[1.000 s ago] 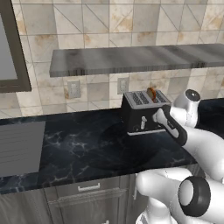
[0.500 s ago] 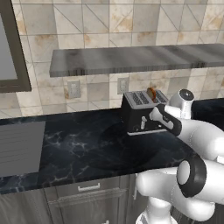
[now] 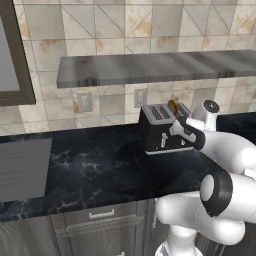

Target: Start the toaster. Once the lever pops up, take the bread to the plate on the dining counter.

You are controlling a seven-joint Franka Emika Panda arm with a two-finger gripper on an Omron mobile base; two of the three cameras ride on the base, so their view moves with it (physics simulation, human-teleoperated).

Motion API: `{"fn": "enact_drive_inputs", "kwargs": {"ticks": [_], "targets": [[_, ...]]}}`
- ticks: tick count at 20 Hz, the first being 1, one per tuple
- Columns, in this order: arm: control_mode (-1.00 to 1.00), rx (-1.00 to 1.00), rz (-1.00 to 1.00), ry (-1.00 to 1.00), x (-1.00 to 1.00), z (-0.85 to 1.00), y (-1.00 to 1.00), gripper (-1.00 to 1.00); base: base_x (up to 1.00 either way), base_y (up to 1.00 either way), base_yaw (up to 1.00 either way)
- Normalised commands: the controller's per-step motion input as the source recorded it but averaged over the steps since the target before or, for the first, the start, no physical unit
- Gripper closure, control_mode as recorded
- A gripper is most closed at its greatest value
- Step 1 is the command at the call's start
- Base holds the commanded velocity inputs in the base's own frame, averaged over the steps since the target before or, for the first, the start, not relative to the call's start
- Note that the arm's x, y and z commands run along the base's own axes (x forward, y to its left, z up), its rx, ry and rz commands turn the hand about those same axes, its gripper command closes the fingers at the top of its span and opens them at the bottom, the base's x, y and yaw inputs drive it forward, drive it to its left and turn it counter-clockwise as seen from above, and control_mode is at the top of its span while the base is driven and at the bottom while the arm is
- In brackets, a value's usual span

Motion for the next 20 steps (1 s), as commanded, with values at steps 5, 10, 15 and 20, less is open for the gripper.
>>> {"fn": "enact_drive_inputs", "kwargs": {"ticks": [5, 10, 15, 20], "targets": [[-1.0, 0.0, 0.0, 0.0, 0.0, 0.0, 0.0, -1.0, 0.0, 0.0, 0.0], [-1.0, 0.0, 0.0, 0.0, 0.13, -0.04, 0.0, -1.0, 0.0, 0.0, 0.0], [-1.0, 0.0, 0.0, 0.0, 0.2, 0.0, 0.0, -1.0, 0.0, 0.0, 0.0], [-1.0, 0.0, 0.0, 0.0, 0.07, 0.0, 0.0, -1.0, 0.0, 0.0, 0.0]]}}
